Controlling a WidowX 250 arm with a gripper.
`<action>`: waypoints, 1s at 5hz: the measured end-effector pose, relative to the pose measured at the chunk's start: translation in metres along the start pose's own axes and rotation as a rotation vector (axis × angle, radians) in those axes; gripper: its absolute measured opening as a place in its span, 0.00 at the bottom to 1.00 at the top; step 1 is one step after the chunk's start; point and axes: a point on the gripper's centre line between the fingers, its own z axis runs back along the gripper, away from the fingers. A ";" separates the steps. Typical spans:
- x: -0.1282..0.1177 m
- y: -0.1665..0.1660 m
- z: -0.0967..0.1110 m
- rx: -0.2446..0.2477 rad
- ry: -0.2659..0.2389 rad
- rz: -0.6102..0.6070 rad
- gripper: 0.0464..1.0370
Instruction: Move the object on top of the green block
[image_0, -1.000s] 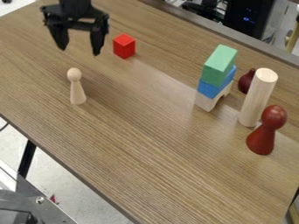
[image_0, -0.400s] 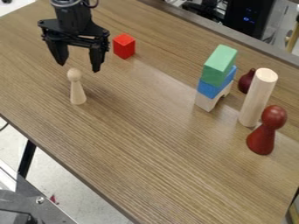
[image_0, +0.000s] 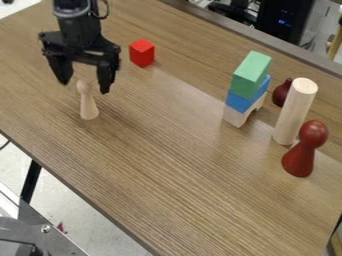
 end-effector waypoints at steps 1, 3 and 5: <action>-0.007 0.004 -0.003 0.027 0.024 -0.010 0.93; -0.016 0.006 -0.002 0.002 0.069 -0.004 0.35; -0.016 0.004 0.030 -0.038 0.039 0.016 0.29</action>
